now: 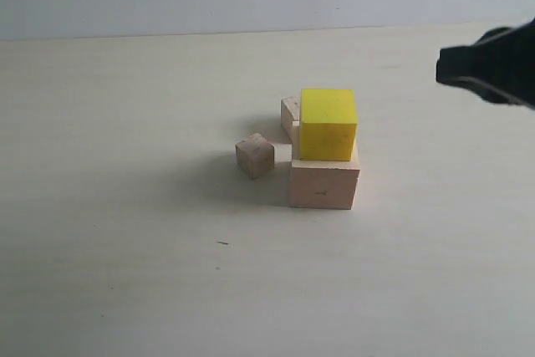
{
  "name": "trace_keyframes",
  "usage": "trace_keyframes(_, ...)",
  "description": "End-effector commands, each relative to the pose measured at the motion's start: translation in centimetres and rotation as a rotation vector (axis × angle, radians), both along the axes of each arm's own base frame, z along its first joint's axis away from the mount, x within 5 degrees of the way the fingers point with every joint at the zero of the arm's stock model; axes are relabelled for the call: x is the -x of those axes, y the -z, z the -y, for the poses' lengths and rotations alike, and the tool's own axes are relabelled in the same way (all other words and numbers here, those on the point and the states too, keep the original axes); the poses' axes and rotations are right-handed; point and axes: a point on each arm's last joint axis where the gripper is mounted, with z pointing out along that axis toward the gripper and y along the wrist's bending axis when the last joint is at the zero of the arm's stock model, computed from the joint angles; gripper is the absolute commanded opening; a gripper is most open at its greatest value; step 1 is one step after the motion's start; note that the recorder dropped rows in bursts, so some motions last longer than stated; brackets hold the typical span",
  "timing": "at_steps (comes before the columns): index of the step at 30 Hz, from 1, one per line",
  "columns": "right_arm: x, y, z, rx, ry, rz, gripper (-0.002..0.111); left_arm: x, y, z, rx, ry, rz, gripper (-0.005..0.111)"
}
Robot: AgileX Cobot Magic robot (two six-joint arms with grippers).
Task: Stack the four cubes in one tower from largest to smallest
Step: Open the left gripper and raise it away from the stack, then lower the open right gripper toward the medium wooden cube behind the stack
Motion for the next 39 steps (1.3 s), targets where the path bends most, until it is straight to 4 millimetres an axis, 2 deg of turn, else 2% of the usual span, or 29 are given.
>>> trace_keyframes(1,-2.0,-3.1,-0.3,0.036,-0.013,0.104,0.018,-1.3,-1.4,-4.1,0.197,-0.13,-0.112,0.0)
trace_keyframes(4,-3.8,-4.6,-0.9,0.011,-0.003,0.082,0.018,-1.8,-1.7,-7.2,0.279,-0.178,-0.157,0.0)
trace_keyframes(10,-8.6,-5.9,-2.3,0.028,-0.001,0.008,0.016,-0.7,-1.1,-12.8,0.246,-0.321,-0.174,0.0)
trace_keyframes(13,-11.2,-6.6,-3.1,0.044,-0.021,-0.007,0.012,0.0,-0.8,-14.8,0.209,-0.451,-0.097,0.0)
trace_keyframes(15,-13.0,-6.3,-3.7,0.067,-0.041,-0.049,0.011,0.7,-0.6,-15.8,0.193,-0.547,-0.035,0.0)
trace_keyframes(24,-19.7,-5.2,-6.3,0.164,-0.198,-0.194,0.01,5.4,0.6,-17.5,0.351,-0.757,0.083,0.0)
trace_keyframes(28,-21.6,-5.0,-7.1,0.18,-0.241,-0.244,0.01,8.0,1.4,-18.4,0.369,-0.797,0.073,0.0)
trace_keyframes(34,-23.3,-4.9,-8.4,0.235,-0.25,-0.285,0.01,12.3,2.2,-19.2,0.397,-0.832,0.056,0.0)
trace_keyframes(37,-23.4,-4.3,-9.8,0.292,-0.246,-0.306,0.01,14.1,2.4,-19.6,0.412,-0.831,0.078,0.0)
trace_keyframes(39,-23.0,-3.4,-11.7,0.326,-0.282,-0.314,0.01,15.7,2.5,-19.9,0.426,-0.829,0.094,0.0)
